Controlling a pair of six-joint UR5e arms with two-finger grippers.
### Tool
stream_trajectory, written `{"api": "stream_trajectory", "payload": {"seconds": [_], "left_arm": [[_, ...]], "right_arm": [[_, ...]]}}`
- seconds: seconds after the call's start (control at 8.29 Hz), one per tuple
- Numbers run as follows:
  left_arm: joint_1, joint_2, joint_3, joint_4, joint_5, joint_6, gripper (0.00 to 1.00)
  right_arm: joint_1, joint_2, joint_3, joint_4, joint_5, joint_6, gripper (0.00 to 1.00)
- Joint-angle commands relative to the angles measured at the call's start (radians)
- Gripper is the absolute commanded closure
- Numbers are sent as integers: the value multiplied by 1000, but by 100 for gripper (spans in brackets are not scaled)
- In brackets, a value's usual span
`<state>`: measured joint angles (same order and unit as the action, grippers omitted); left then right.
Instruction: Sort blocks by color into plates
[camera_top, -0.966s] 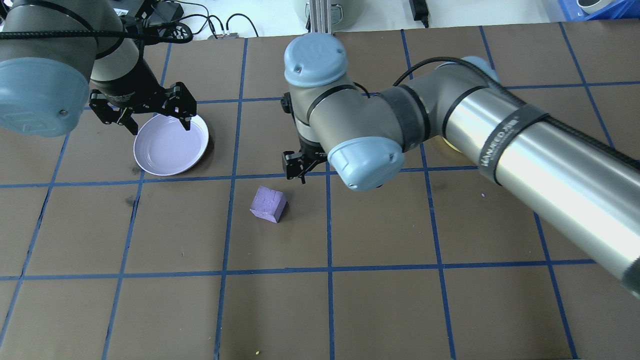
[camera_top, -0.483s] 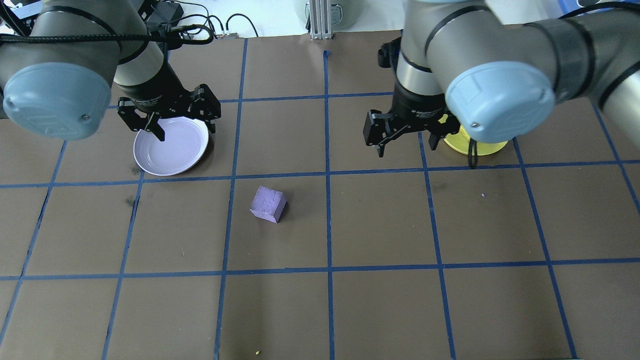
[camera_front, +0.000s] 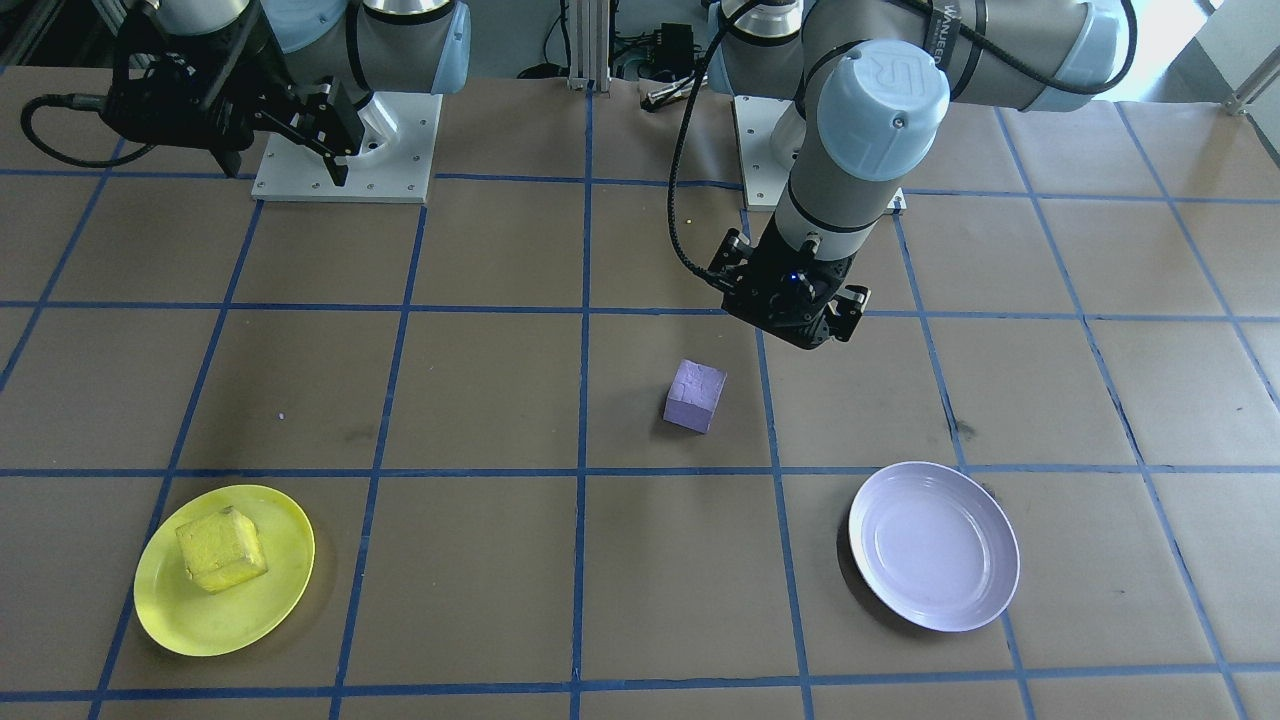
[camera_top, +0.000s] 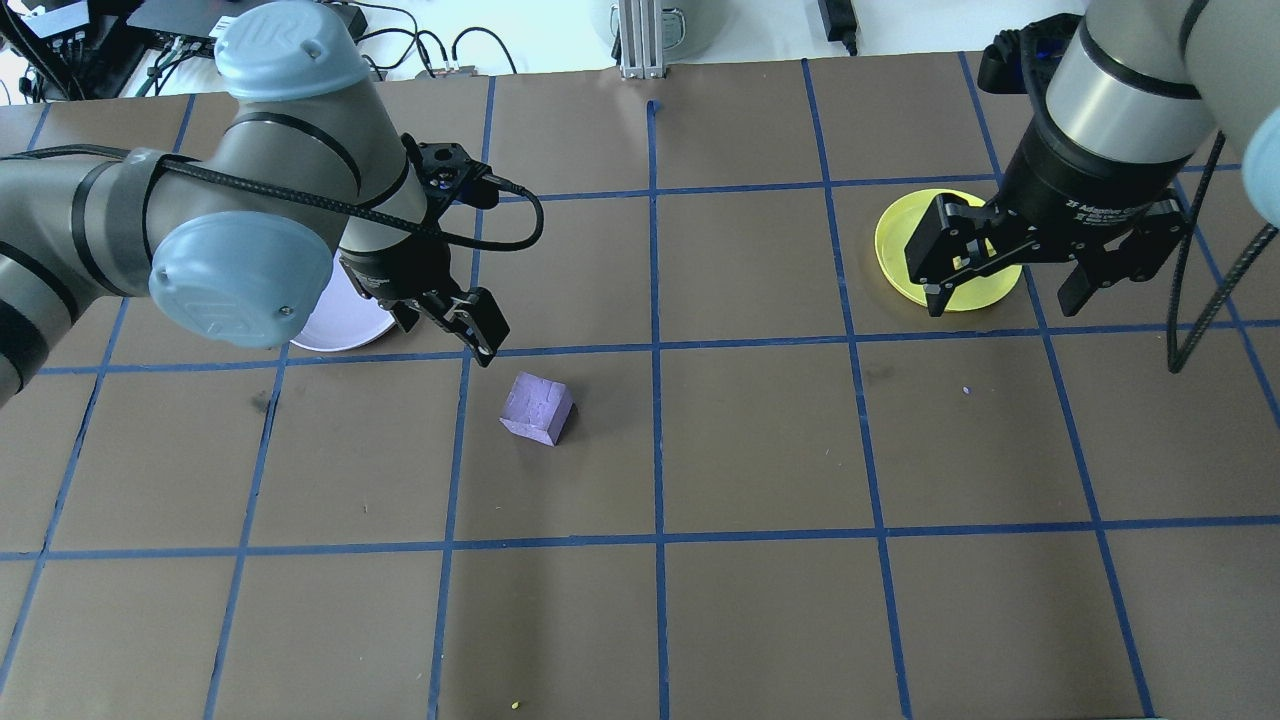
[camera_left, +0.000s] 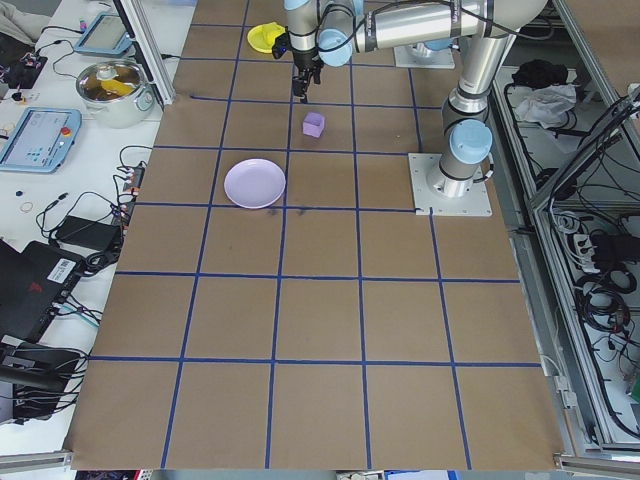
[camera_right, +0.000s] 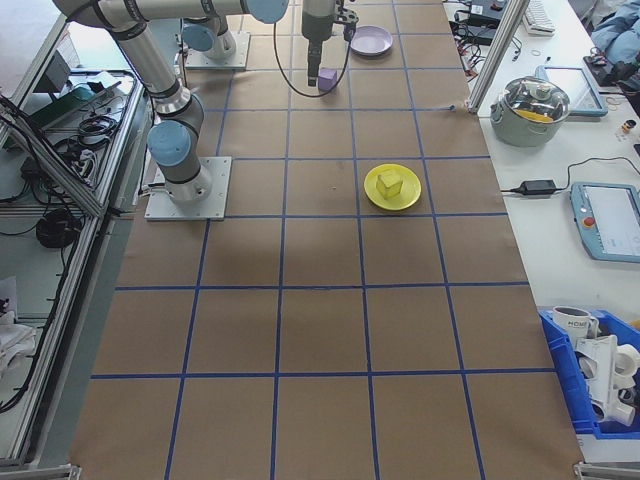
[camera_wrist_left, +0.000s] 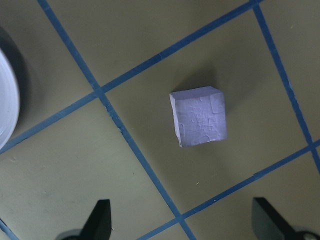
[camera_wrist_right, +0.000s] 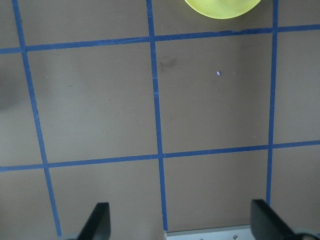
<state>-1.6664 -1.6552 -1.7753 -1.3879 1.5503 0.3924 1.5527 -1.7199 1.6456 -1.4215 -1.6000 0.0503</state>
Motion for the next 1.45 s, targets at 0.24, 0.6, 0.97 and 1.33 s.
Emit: {"api": "stream_trajectory", "payload": {"seconds": [0.24,0.6,0.97,1.33], "left_arm": [[-3,-125,-23,29,-29,10,0],[-32,-196,-20,56,-73,-33,0],[-35,-290,-26,171,-73,-61,0],[-36,-305,-36,170,-132,-84,0]], "right_arm": [[0,-40,6,-70,49,-33,0],[0,-43,8,-63,46,-37,0],[1,-32,8,-66,47,-56,0],[0,-38,17,-63,34,-116,0]]}}
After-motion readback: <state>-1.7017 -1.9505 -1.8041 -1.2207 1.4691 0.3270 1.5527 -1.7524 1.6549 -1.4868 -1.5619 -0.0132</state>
